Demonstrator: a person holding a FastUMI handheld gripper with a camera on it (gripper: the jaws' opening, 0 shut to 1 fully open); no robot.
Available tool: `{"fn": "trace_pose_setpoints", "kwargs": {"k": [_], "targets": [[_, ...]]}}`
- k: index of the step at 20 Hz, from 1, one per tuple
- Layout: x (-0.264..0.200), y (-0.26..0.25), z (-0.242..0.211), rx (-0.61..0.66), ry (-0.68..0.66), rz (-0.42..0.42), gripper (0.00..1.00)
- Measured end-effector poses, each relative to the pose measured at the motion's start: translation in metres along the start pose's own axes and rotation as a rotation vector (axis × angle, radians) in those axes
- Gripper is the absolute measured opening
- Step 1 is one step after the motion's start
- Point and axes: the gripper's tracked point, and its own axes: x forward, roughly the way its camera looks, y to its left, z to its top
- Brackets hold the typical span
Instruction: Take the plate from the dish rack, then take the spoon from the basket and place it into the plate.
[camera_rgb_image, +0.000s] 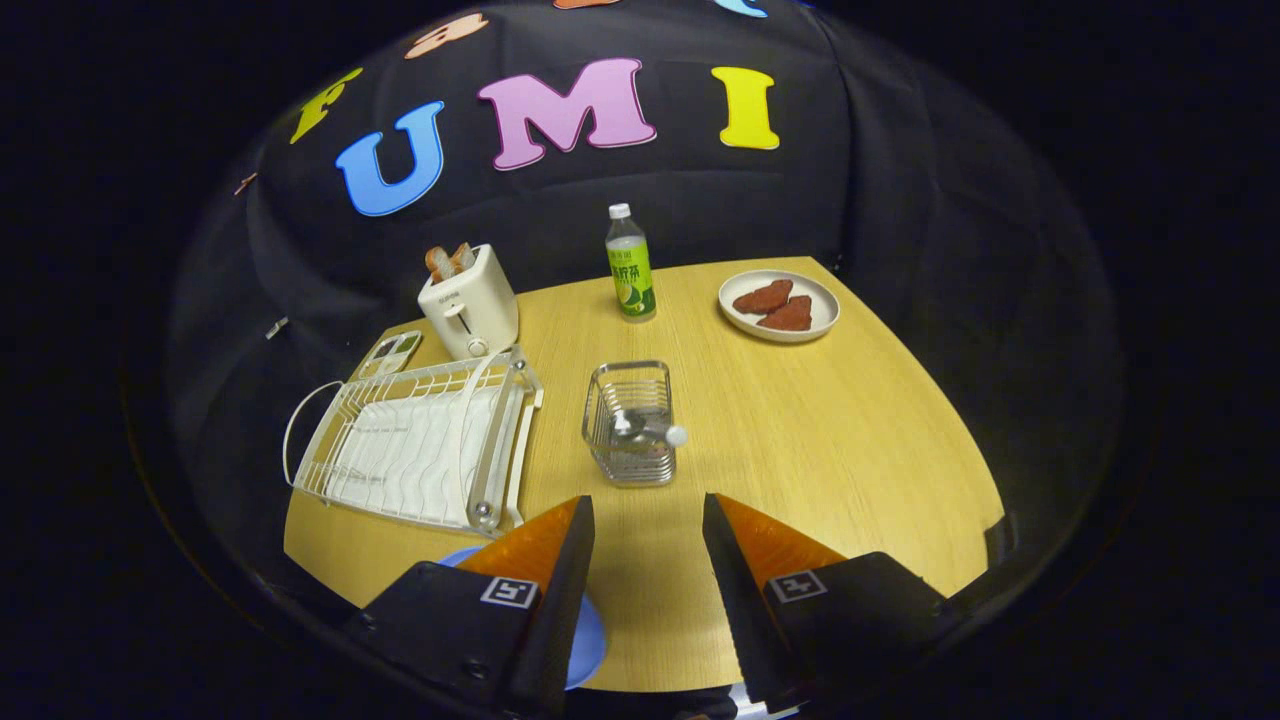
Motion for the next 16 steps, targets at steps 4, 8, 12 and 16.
{"fn": "trace_pose_setpoints", "kwargs": {"k": [4, 8, 12, 16], "targets": [[0.031, -0.011, 0.014, -0.066, 0.02, 0.001, 0.67], [0.059, -0.012, 0.009, -0.11, 0.065, 0.021, 0.53], [0.076, -0.003, 0.008, -0.134, 0.098, 0.072, 0.44], [0.082, -0.002, 0.004, -0.164, 0.123, 0.079, 0.23]]}}
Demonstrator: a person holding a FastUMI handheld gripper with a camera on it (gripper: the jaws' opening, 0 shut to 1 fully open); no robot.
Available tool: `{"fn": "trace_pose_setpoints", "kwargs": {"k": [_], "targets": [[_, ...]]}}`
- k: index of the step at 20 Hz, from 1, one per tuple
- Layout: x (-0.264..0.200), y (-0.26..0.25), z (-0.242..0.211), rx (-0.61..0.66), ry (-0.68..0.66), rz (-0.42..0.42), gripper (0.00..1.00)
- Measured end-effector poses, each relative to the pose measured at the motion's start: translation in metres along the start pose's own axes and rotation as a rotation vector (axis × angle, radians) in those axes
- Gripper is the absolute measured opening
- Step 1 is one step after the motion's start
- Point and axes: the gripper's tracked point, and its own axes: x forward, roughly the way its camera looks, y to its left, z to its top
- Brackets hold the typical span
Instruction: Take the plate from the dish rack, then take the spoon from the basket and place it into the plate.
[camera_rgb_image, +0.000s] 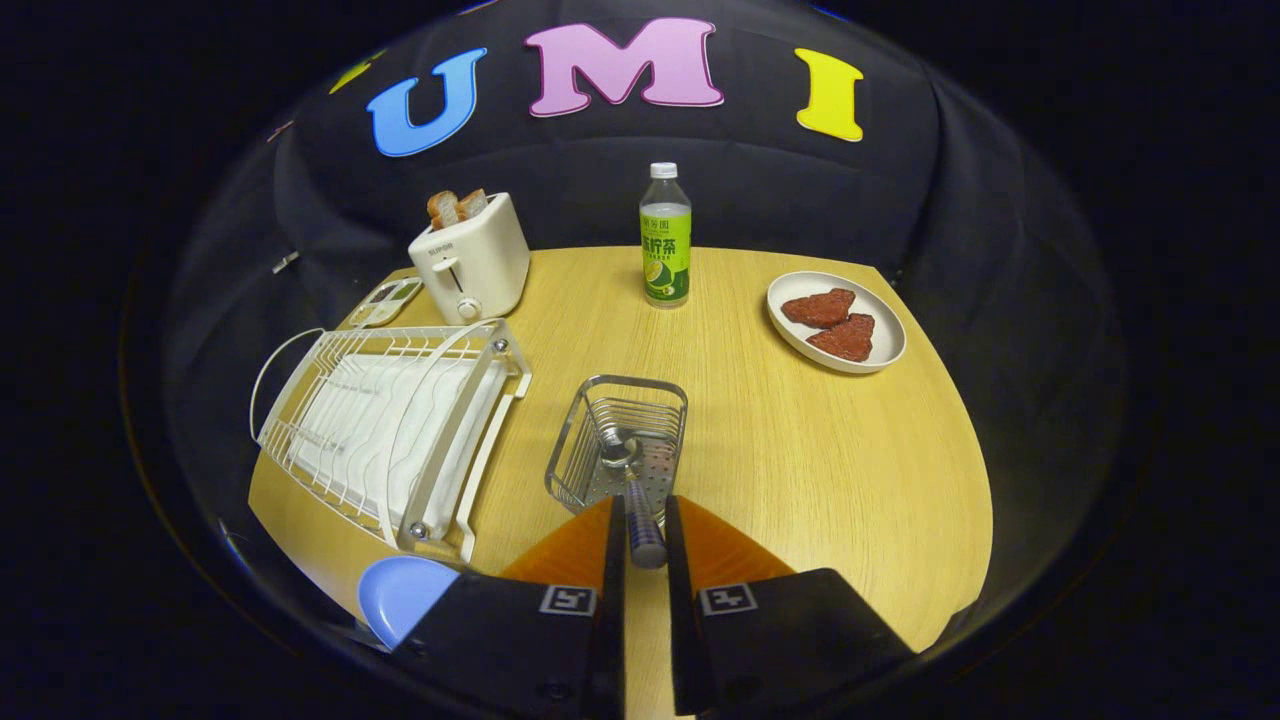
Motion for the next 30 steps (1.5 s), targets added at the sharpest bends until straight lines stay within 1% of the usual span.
{"fn": "trace_pose_setpoints", "kwargs": {"k": [1, 2, 3, 5, 7, 9, 13, 16, 20, 23, 26, 30], "targets": [[0.002, 0.006, -0.001, 0.001, 0.005, 0.021, 0.21], [0.002, 0.006, -0.002, -0.006, 0.006, 0.02, 0.16], [0.002, 0.005, -0.002, -0.016, 0.006, 0.026, 0.16], [-0.001, 0.003, 0.0, -0.034, -0.006, 0.024, 0.13], [-0.005, -0.002, 0.002, -0.028, -0.022, -0.001, 0.13], [-0.011, -0.003, 0.007, -0.007, -0.04, -0.005, 0.13], [-0.038, 0.0, 0.024, 0.012, -0.092, 0.003, 0.13], [-0.068, 0.006, 0.037, 0.039, -0.139, 0.015, 0.13], [-0.112, 0.022, 0.038, 0.072, -0.178, 0.053, 0.13], [-0.142, 0.037, 0.025, 0.096, -0.189, 0.084, 0.12], [-0.169, 0.067, 0.002, 0.116, -0.179, 0.159, 0.12], [-0.182, 0.108, -0.039, 0.074, -0.14, 0.242, 0.13]]}}
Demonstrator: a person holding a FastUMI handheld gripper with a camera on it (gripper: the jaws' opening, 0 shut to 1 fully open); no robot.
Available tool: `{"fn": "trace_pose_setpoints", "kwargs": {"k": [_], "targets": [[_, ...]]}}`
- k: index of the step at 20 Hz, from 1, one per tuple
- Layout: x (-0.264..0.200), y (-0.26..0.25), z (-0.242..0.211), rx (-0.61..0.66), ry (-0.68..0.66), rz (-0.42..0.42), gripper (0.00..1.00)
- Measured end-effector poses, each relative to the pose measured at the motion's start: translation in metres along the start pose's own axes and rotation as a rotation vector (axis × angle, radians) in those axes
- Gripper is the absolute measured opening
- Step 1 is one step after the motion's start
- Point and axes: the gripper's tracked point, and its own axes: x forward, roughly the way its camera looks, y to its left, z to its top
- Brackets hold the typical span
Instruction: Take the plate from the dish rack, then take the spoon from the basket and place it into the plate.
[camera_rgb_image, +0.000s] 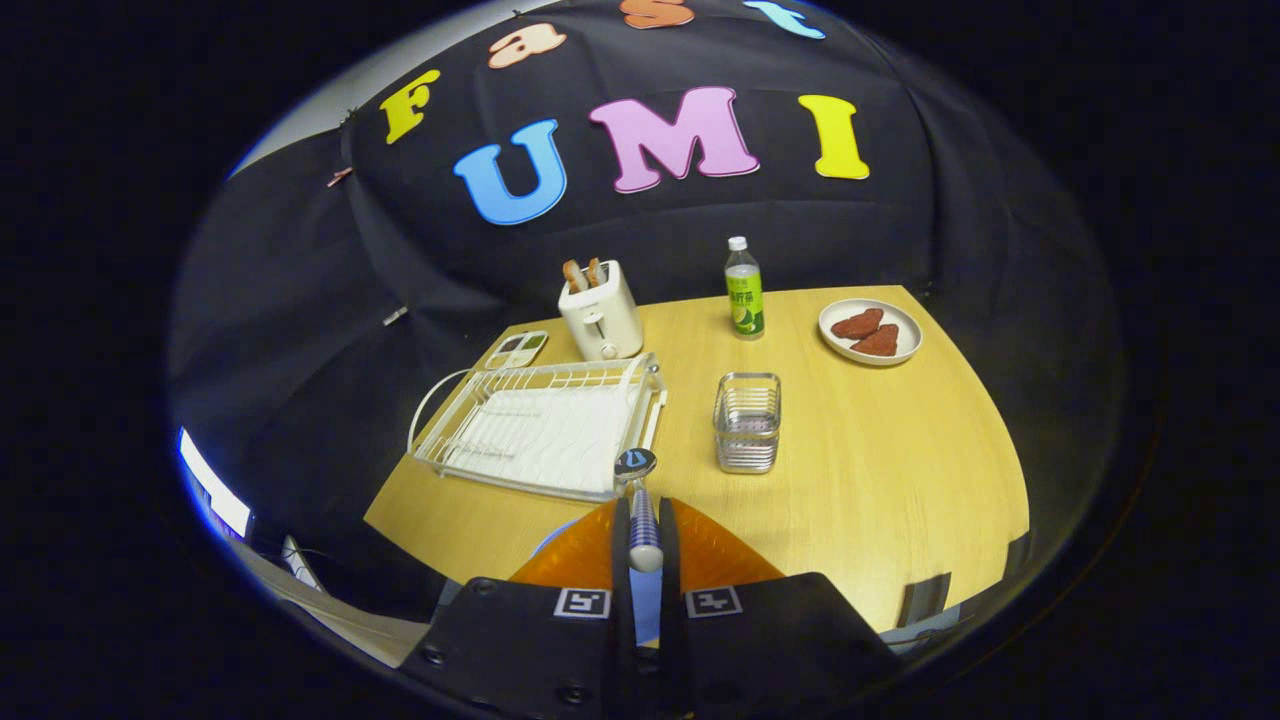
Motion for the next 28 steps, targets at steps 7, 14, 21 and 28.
{"fn": "trace_pose_setpoints", "kwargs": {"k": [7, 14, 21, 28], "targets": [[0.036, 0.041, -0.081, -0.087, 0.147, 0.06, 0.13], [0.068, 0.041, -0.112, -0.111, 0.181, 0.062, 0.13], [0.07, 0.029, -0.146, -0.097, 0.278, 0.057, 0.14], [0.077, 0.013, -0.165, -0.106, 0.33, -0.007, 0.32]]}}
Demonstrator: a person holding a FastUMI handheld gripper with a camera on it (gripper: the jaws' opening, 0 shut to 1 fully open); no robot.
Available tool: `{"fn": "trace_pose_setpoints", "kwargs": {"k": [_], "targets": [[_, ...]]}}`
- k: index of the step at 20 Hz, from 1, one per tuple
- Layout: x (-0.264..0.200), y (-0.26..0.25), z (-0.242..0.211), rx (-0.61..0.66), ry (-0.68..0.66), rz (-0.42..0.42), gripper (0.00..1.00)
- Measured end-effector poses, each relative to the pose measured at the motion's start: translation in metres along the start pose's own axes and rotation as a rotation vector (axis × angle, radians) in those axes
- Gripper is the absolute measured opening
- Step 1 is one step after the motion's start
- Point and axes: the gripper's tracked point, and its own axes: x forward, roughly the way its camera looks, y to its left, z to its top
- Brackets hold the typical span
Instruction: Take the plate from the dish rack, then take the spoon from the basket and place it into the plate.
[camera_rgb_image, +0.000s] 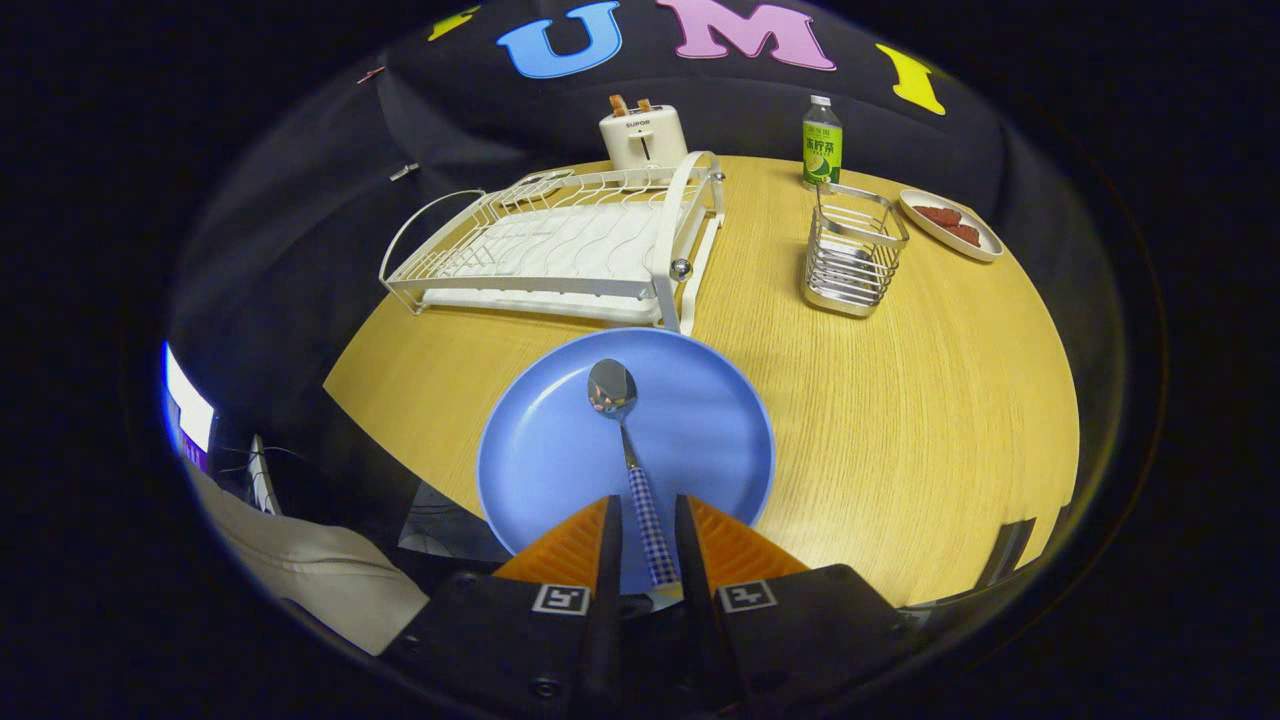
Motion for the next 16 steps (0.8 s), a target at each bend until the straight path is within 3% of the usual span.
{"fn": "trace_pose_setpoints", "kwargs": {"k": [4, 8, 16], "targets": [[0.001, -0.002, 0.003, 0.004, 0.001, -0.006, 0.85], [0.0, -0.002, 0.002, 0.006, -0.001, -0.009, 0.98], [-0.014, -0.013, 0.033, 0.026, -0.065, -0.036, 0.99]]}}
